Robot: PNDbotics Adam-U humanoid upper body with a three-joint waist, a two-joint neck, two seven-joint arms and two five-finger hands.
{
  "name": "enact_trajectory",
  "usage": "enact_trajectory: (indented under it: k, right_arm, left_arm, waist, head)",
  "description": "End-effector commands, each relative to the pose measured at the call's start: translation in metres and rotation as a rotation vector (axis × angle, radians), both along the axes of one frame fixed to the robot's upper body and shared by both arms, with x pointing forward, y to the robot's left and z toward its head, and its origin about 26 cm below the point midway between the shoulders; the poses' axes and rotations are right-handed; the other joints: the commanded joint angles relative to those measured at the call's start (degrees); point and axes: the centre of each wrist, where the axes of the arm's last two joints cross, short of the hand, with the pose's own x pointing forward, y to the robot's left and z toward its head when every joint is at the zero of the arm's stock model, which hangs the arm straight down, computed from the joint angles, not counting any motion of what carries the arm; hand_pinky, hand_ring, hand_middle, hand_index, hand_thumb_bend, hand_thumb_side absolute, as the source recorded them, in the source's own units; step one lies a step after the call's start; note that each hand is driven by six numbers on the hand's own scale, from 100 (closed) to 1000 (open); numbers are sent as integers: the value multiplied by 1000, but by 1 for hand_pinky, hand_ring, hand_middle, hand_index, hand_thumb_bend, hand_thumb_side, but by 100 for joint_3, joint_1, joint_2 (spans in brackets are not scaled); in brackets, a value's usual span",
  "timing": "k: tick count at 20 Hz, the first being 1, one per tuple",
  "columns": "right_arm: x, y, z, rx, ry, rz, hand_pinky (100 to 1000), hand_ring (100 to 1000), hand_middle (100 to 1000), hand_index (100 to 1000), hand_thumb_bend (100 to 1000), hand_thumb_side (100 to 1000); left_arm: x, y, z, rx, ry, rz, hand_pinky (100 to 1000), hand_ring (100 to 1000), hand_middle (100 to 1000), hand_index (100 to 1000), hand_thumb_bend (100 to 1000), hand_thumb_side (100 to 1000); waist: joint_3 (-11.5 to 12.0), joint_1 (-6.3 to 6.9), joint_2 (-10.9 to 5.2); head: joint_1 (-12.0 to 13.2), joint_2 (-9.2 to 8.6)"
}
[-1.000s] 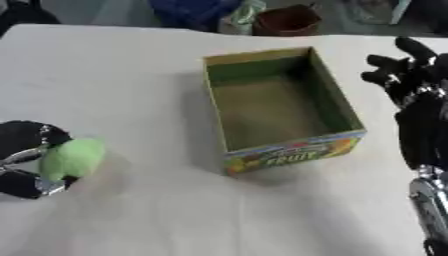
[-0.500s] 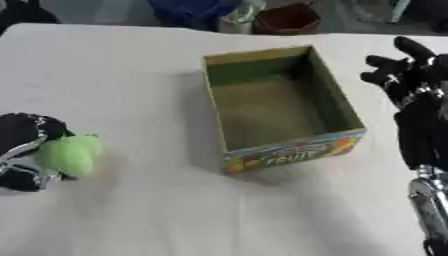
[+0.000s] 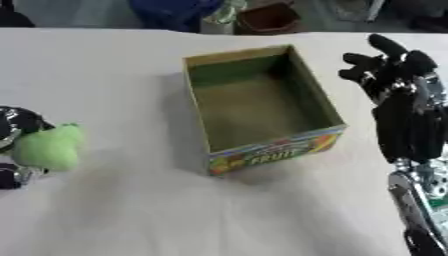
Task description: Pick up objects on the table and place them in the box.
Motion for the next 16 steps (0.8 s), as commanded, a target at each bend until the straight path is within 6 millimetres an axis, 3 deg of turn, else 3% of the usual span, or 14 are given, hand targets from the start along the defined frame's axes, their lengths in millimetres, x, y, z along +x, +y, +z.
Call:
enact_trajectory:
  k: [1,9,16]
  right_arm:
    - [-1,-1,10,-4,-43,3,762,814,536,869,100,983]
    - [0,-2,16,-5,-76,11,760,811,537,866,100,986]
    - [1,-1,18,1,-84,18,758,810,537,865,100,985]
  left_arm:
    - [-1,-2,20,-11,-75,-13,443,496,418,627,100,256]
    - [0,-31,48,-108,-204,-104,367,439,358,557,100,266]
    - [12,-65,76,-217,-258,-171,327,391,317,476,100,289]
  waist:
    - [-24,24,-76]
    - [-65,39,1]
    - [-104,56,10]
  head:
    - [-27,-113]
    - [110,-198]
    - [396,-141]
